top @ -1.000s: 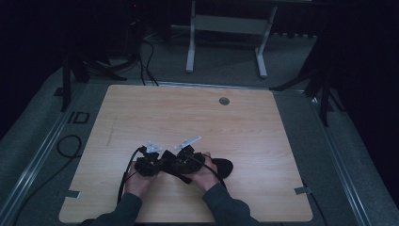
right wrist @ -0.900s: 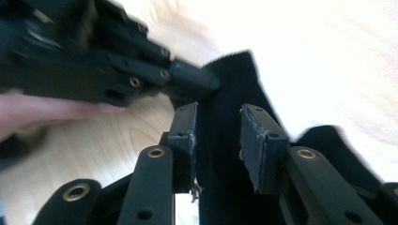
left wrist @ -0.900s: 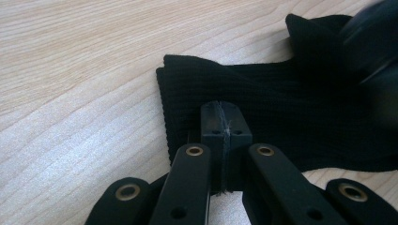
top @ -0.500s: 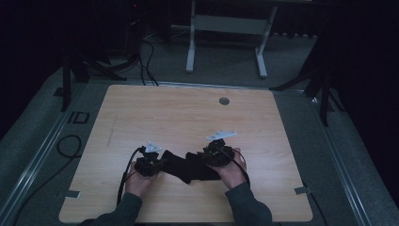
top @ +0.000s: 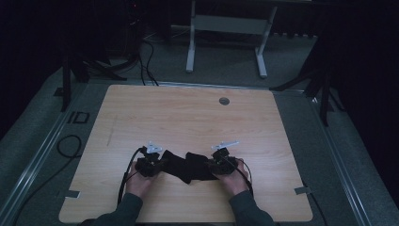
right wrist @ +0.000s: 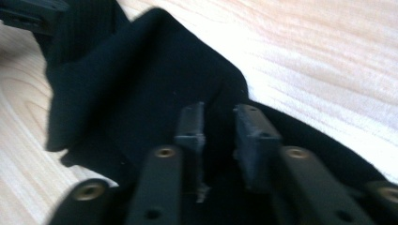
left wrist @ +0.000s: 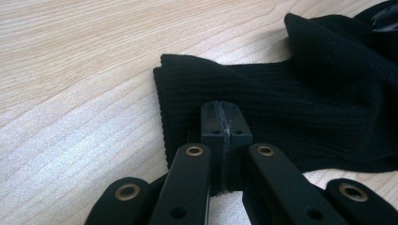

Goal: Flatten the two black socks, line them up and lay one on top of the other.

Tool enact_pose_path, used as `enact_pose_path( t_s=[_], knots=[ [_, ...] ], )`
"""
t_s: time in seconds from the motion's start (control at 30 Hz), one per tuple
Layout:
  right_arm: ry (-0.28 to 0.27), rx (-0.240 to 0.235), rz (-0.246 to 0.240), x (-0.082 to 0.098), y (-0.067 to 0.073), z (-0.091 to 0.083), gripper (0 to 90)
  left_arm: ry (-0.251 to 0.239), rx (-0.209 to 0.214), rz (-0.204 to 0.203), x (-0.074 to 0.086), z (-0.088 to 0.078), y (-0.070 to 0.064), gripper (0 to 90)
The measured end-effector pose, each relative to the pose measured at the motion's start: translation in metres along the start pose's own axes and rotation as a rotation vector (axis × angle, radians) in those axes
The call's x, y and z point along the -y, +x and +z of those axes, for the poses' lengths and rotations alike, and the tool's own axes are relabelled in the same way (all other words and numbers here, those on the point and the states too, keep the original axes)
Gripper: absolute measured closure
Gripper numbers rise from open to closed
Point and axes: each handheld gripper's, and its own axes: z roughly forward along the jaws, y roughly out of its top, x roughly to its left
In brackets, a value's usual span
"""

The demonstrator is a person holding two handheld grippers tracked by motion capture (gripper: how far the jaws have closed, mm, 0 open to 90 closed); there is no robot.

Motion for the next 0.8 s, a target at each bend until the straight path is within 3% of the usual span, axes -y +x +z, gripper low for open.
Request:
enact_pose_path(
  t_s=[0.1, 0.33, 0.5, 0.67, 0.8],
  knots=[
    [-0.014, -0.01, 0.009, 0.004, -0.003, -0.003, 86.5, -0.001, 0.002, 0.0, 0.0, 0.0, 0.0, 90.0],
    [-0.052, -0.021, 0.027, 0.012, -0.014, -0.031, 86.7, 0.001, 0.006, 0.0, 0.0, 0.0, 0.001, 90.0],
    [-0.066, -0.002, 0.038, 0.014, -0.026, -0.049, 85.7, 0.003, 0.006, 0.004, 0.0, 0.0, 0.001, 90.0],
    [-0.069, 0.042, 0.043, 0.015, -0.036, -0.06, 86.1, 0.004, 0.006, 0.007, 0.0, 0.0, 0.001, 90.0],
    [-0.069, 0.05, 0.051, 0.017, -0.043, -0.066, 86.2, 0.0, 0.005, 0.008, 0.0, 0.0, 0.001, 90.0]
  ],
)
